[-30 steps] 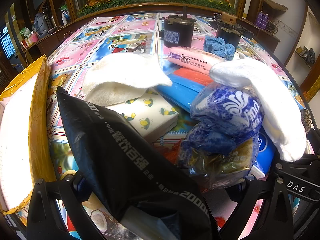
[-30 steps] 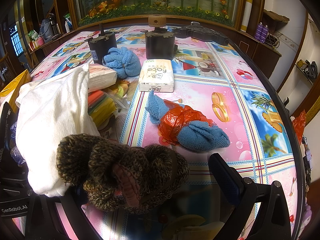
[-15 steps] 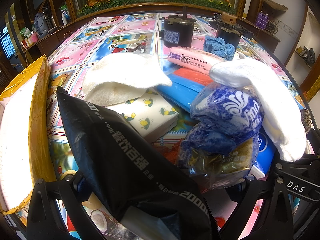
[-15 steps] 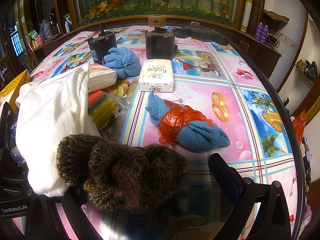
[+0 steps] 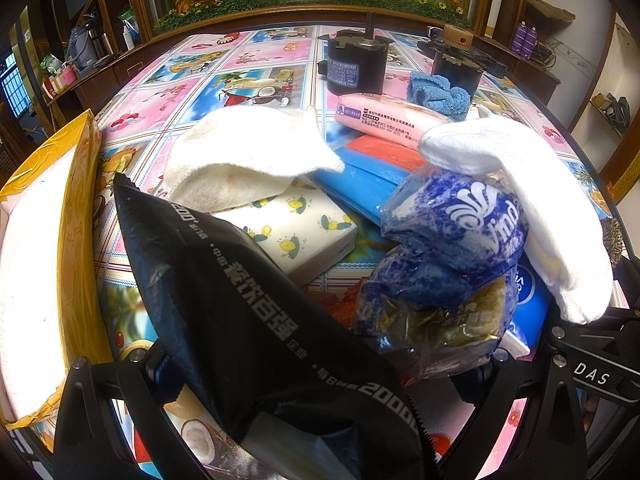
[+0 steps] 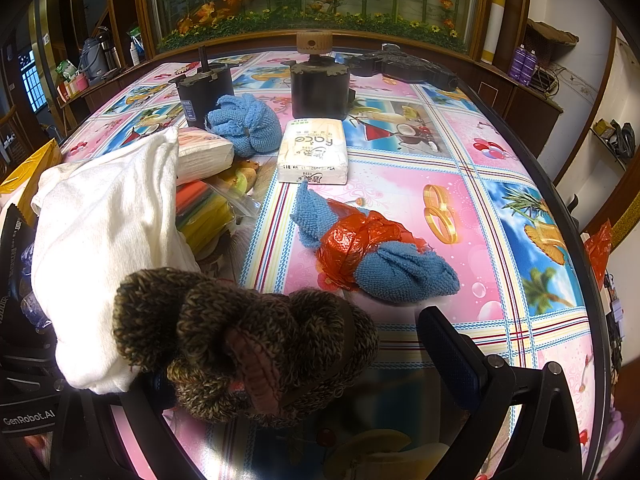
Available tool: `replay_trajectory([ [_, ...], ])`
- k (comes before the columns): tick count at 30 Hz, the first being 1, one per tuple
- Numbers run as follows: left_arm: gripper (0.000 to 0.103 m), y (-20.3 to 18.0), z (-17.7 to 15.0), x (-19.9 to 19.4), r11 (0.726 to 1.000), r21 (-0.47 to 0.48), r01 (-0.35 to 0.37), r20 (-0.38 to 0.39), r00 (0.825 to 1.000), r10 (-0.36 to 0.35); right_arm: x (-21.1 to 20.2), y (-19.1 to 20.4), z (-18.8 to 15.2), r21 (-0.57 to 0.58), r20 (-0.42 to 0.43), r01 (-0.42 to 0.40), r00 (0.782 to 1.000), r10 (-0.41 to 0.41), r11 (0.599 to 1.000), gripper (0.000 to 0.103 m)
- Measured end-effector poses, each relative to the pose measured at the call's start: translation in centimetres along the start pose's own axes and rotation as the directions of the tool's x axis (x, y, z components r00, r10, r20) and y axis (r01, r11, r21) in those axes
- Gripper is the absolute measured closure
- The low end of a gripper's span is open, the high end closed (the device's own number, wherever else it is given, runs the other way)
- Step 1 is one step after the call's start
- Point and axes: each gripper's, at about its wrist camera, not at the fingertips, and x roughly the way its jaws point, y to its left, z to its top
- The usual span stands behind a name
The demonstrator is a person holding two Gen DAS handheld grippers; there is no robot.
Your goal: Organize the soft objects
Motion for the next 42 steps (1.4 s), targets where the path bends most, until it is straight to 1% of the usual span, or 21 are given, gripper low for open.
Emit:
replay_trajectory([
  [5,0.0,0.0,0.0,0.0,1.0,0.0,0.0,0.0,1.0,0.0,0.0,0.0,0.0,-0.001,-0.001,-0.001,1.0,0.001,1.0,0.001],
  [9,0.0,0.0,-0.1,-0.1,1.0,0.005,0.001,0.0,1.0,-0.001,0.0,-0.1,0.1,-0.038,-0.021,-0.029,0.999,0.028,0.999,0.001],
  [12,0.0,-0.2,-0.4,-0.4,0.997,0.059,0.042,-0.029,0.999,-0.04,-0.4,-0.2,-0.1,-0.078,-0.054,-0.061,0.997,0.057,0.995,0.001],
  [13,0.0,-0.2,-0.5,-0.7,0.997,0.065,0.05,-0.027,0.998,-0.048,-0.7,-0.2,-0.4,-0.091,-0.058,-0.071,0.996,0.066,0.993,0.001],
  [15,0.0,-0.5,-0.9,-1.7,0.995,0.084,0.045,0.003,0.999,-0.045,-1.1,-0.2,-0.9,-0.117,-0.062,-0.082,0.995,0.075,0.99,0.001],
  [17,0.0,-0.9,-1.5,-2.7,0.992,0.119,0.032,0.023,0.999,-0.035,-1.7,-0.2,-1.5,-0.136,-0.061,-0.113,0.993,0.106,0.984,0.001],
  [20,0.0,-1.3,-2.2,-3.4,0.988,0.154,0.028,0.041,0.999,-0.034,-3.2,-0.3,-2.1,-0.157,-0.04,-0.132,0.991,0.127,0.979,0.001],
  [21,0.0,-1.1,-2.3,-3.5,0.987,0.16,0.029,0.045,0.998,-0.037,-3.7,-0.2,-2.3,-0.169,-0.03,-0.127,0.992,0.124,0.977,0.001],
  [27,0.0,0.2,-3.7,-4.7,0.988,0.146,0.047,0.072,0.996,-0.058,-6.7,0.0,-2.8,-0.244,0.033,-0.116,0.991,0.128,0.963,0.001],
  [29,0.0,0.8,-4.1,-5.1,0.988,0.139,0.064,0.077,0.994,-0.076,-7.2,-0.4,-2.6,-0.228,0.038,-0.135,0.988,0.147,0.964,0.001],
  [34,0.0,2.4,-4.4,-5.8,0.991,0.097,0.095,0.097,0.99,-0.105,-8.2,-1.6,-2.0,-0.16,0.066,-0.218,0.971,0.23,0.963,0.002],
  [37,0.0,2.9,-4.6,-5.9,0.991,0.086,0.1,0.097,0.989,-0.108,-7.7,-2.2,-1.9,-0.112,0.045,-0.275,0.958,0.282,0.955,0.011],
  [40,0.0,3.0,-4.8,-5.8,0.991,0.089,0.1,0.097,0.989,-0.108,-6.7,-2.2,-1.9,-0.072,0.015,-0.323,0.946,0.325,0.944,0.012],
  [42,0.0,3.0,-4.9,-5.7,0.991,0.094,0.097,0.093,0.99,-0.106,-6.2,-2.2,-1.7,-0.046,0.009,-0.34,0.94,0.341,0.939,0.012],
])
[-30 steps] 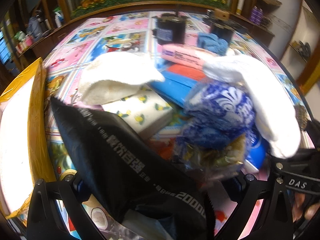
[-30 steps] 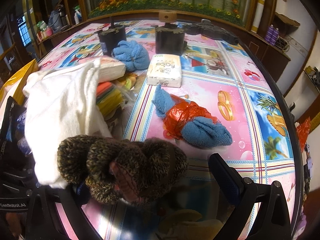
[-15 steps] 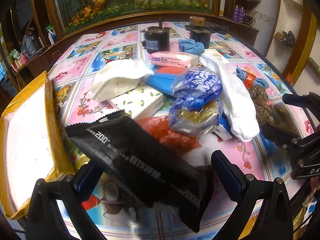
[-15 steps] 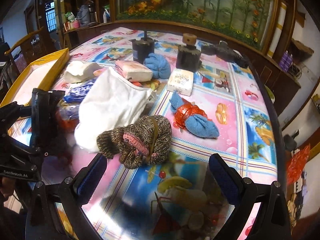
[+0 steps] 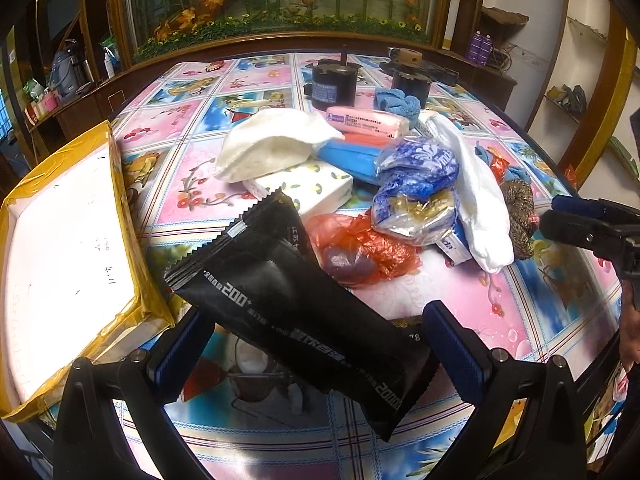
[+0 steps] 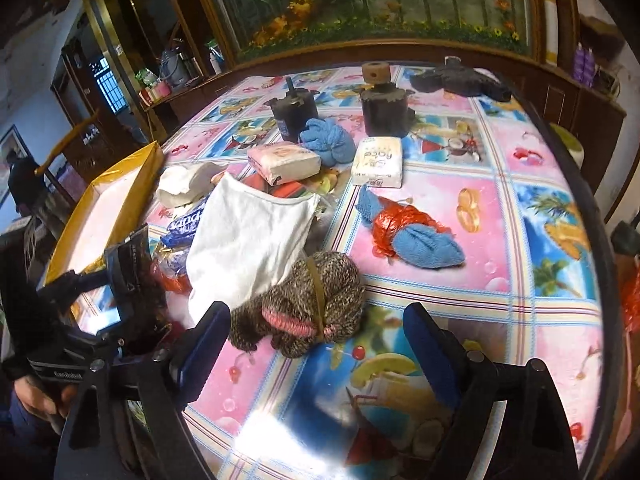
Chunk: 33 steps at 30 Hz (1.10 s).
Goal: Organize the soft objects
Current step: 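Lift the black packet with the left tool while the right tool lifts the brown knit hat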
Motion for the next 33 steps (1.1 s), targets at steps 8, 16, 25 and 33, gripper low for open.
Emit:
replay_trajectory([
  [8,0.0,-0.1,-0.2,0.0,1.0,0.007,0.003,0.007,1.0,-0.003,3.2,-0.2,0.6,0.083,-0.067,-0.05,0.996,0.056,0.995,0.013],
  [16,0.0,1.4,-0.2,-0.5,0.997,-0.061,0.056,-0.007,0.998,-0.057,2.1,-0.5,0.2,0.068,-0.027,-0.042,0.999,0.044,0.997,0.037],
  [25,0.028,0.9,-0.1,0.5,0.996,-0.069,0.064,-0.049,0.997,-0.068,0.7,-1.2,0.0,0.079,0.018,-0.065,0.998,0.063,0.995,0.036],
  [33,0.044,-1.4,-0.5,1.0,0.999,0.034,0.007,-0.066,0.998,-0.005,0.2,-0.8,-0.3,0.057,0.032,-0.068,0.997,0.066,0.996,0.036],
])
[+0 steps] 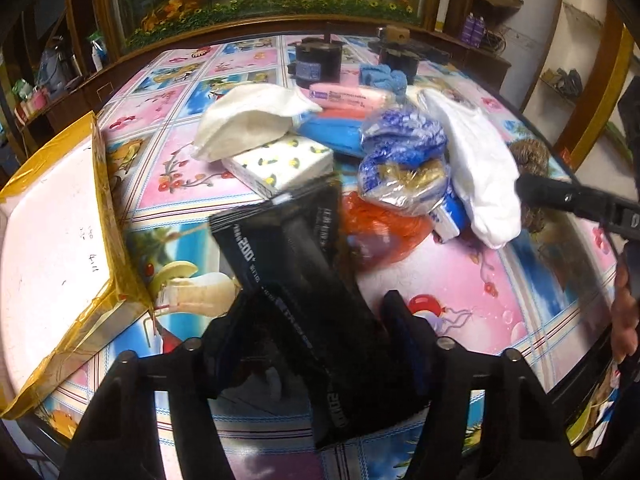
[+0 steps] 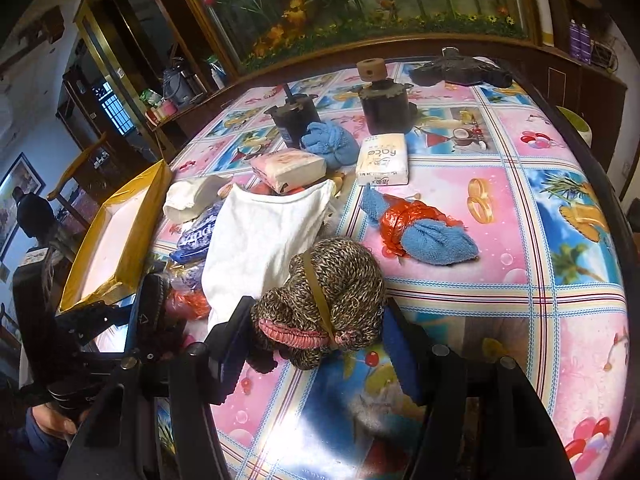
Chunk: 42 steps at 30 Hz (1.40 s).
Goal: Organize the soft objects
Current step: 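Lift the black packet with the left tool while the right tool lifts the brown knit hat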
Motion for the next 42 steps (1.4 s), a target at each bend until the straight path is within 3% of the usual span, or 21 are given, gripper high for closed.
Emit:
replay_trajectory([
  [3,0.046,-0.6,-0.2,0.0,0.999,0.031,-0.038,0.014,0.999,0.038,-0.2,0.3,-0.1,-0.015,0.007,0.005,1.0,-0.004,1.0,0.036],
  [7,0.055,-1.3,-0.4,-0.5,0.993,0.062,-0.096,0.052,0.994,0.093,-0.4,0.7,-0.1,-0.027,0.013,0.005,1.0,-0.004,1.0,0.036],
  [13,0.064,-0.8,-0.4,-1.1,0.991,0.05,-0.122,0.08,0.99,0.118,-1.1,1.2,0.0,-0.038,0.031,0.01,0.999,-0.009,0.999,0.036],
  [42,0.065,-0.7,-0.5,-2.9,0.981,0.052,-0.185,0.155,0.972,0.175,-3.8,2.6,0.7,-0.069,0.101,-0.004,0.995,0.011,0.998,0.036],
])
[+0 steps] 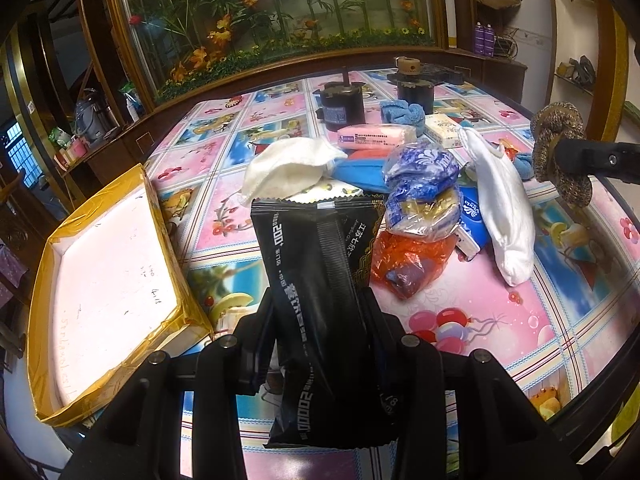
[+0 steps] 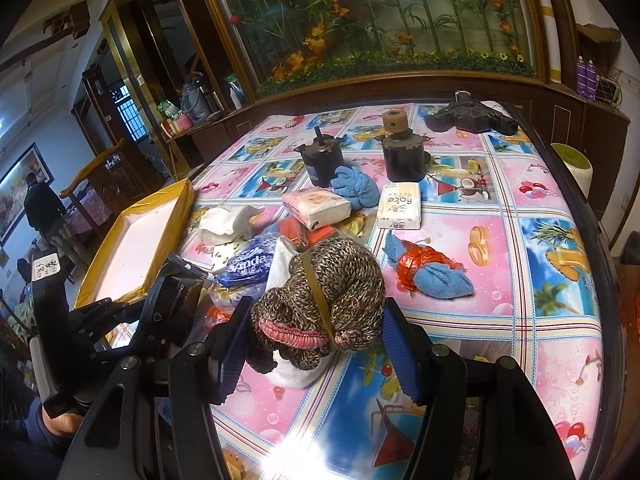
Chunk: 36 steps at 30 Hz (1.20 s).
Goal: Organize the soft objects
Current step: 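Lift the black packet with the left tool while the right tool lifts the brown knit hat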
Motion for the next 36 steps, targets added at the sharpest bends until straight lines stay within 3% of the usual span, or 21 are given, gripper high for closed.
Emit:
replay_trajectory([
  [3,0.065,0.0,0.0,0.0,1.0,-0.001,0.0,-0.002,1.0,0.0,0.2,0.0,-0.1,0.002,-0.023,-0.013,1.0,0.013,1.0,0.036],
  [8,0.065,0.2,-0.1,0.0,1.0,-0.005,0.005,-0.008,1.0,-0.005,0.2,-0.7,-0.3,0.061,-0.043,-0.045,0.998,0.048,0.997,0.021],
  [14,0.065,0.7,-0.2,0.5,1.0,-0.023,0.015,-0.021,1.0,-0.016,0.1,-0.9,-0.6,0.069,-0.048,-0.032,0.998,0.035,0.997,0.021],
  [21,0.065,0.8,-0.3,0.8,0.999,-0.027,0.017,-0.03,0.999,-0.018,1.0,-2.0,-1.3,0.024,-0.148,0.103,0.984,-0.098,0.994,0.02],
  [27,0.065,1.3,-0.5,1.9,0.997,-0.058,0.048,-0.057,0.997,-0.051,2.6,-3.1,-3.4,0.065,-0.225,0.085,0.972,-0.068,0.994,0.02],
  [30,0.065,1.6,-0.6,2.1,0.995,-0.075,0.066,-0.058,0.996,-0.07,3.3,-3.7,-3.6,0.121,-0.208,0.063,0.977,-0.037,0.991,0.031],
  [36,0.065,2.3,-0.6,2.0,0.993,-0.095,0.069,-0.058,0.996,-0.074,4.1,-3.6,-3.3,0.138,-0.219,0.06,0.975,-0.029,0.989,0.029],
])
